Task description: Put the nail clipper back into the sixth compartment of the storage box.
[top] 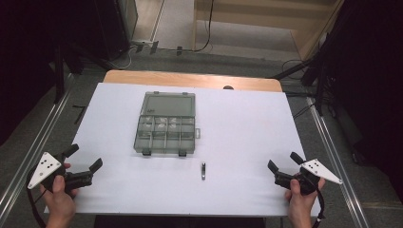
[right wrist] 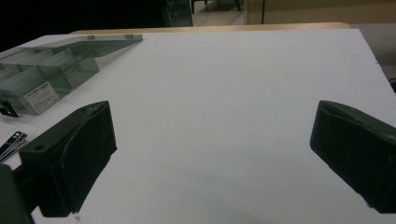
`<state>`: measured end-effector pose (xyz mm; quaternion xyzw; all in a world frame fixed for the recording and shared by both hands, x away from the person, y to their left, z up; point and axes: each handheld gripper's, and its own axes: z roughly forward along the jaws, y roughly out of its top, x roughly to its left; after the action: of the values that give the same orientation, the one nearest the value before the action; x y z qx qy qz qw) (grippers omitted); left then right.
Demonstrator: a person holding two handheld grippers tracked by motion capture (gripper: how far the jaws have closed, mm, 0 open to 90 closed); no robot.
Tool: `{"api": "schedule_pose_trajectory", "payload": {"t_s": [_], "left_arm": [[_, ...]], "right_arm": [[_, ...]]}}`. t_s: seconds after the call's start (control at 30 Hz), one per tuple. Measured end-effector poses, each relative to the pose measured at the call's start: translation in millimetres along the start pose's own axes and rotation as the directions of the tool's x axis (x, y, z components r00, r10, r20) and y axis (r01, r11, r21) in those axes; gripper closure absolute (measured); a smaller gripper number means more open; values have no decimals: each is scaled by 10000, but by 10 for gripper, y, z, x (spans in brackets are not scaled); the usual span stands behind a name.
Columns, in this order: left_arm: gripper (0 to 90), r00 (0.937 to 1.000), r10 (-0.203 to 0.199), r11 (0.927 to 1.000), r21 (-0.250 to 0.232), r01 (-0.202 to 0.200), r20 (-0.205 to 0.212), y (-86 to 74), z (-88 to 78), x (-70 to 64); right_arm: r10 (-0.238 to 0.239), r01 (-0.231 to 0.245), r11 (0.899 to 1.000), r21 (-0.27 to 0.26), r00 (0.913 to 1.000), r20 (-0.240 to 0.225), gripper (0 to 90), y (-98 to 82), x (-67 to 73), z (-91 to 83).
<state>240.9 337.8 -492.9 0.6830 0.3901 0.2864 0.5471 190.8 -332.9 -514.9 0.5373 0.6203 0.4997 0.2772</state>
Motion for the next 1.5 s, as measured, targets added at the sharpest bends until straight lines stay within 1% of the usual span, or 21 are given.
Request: {"api": "schedule_pose_trajectory", "payload": {"t_s": [0.3,0.43,0.6,0.63,0.77,0.83,0.93,0.97,1.0,1.03,1.07,1.1,1.13,1.17,1.27,1.3,1.33,1.37,1.4,1.43,1.5], "left_arm": [[0,10000,-43,10000,22,43,32,-7,4,0],[0,9999,-99,9999,65,98,83,-9,10,4],[0,9999,0,9999,123,-1,104,-8,22,-2],[0,9999,22,9999,122,-24,113,-8,23,-5],[0,9998,42,9998,188,-46,170,-10,30,-7],[0,9998,74,9998,201,-78,185,-11,35,-10],[0,9997,95,9997,225,-100,233,-12,38,-10],[0,9997,85,9996,254,-91,243,-11,40,-10],[0,9997,79,9996,256,-85,248,-11,40,-10],[0,9996,46,9997,256,-53,269,-12,42,-9],[0,9996,46,9997,256,-53,269,-12,42,-9],[0,9996,29,9996,263,-36,285,-12,43,-11],[0,9995,45,9996,278,-53,298,-12,43,-11],[0,9995,60,9996,284,-68,306,-12,46,-15],[0,9994,145,9992,365,-157,327,-12,54,-19],[0,9993,175,9991,378,-187,320,-13,57,-23],[0,9993,175,9991,378,-187,320,-13,57,-23],[0,9994,168,9991,378,-180,316,-13,56,-23],[0,9993,168,9991,378,-180,327,-13,54,-21],[0,9993,168,9991,378,-180,327,-13,54,-21],[0,9994,165,9991,388,-177,300,-13,55,-21]], "right_arm": [[-640,640,9979,92,9979,-32,85,41,128,4],[-696,703,9974,149,9968,-382,134,103,258,15],[-822,842,9963,191,9927,-879,142,170,387,32],[-886,930,9951,342,9896,-1129,152,200,467,54],[-1310,1435,9866,777,9804,-1472,184,234,664,133],[-1612,1755,9811,809,9742,-1580,260,230,773,160],[-1667,1822,9789,929,9740,-1535,352,225,863,189],[-1636,1815,9774,1082,9741,-1563,434,230,931,223],[-1636,1815,9774,1082,9741,-1563,434,230,931,223],[-1568,1804,9783,1016,9661,-2048,529,231,980,243],[-1568,1804,9783,1016,9661,-2048,529,231,980,243],[-1555,1918,9754,1086,9480,-2779,603,232,1019,279],[-1555,1918,9754,1086,9480,-2779,603,232,1019,279],[-1586,2008,9728,1157,9409,-2993,621,232,1039,296],[-2045,2649,9522,1522,9227,-3268,735,230,1159,372],[-2357,3094,9360,1681,9052,-3536,812,235,1244,410],[-2357,3094,9360,1681,9052,-3536,812,235,1244,410],[-2615,3452,9196,1875,8941,-3635,857,240,1341,450],[-2712,3619,9127,1900,8839,-3809,865,238,1384,471],[-2712,3619,9127,1900,8839,-3809,865,238,1384,471],[-2959,4056,8940,1905,8536,-4287,900,243,1460,528]]}}
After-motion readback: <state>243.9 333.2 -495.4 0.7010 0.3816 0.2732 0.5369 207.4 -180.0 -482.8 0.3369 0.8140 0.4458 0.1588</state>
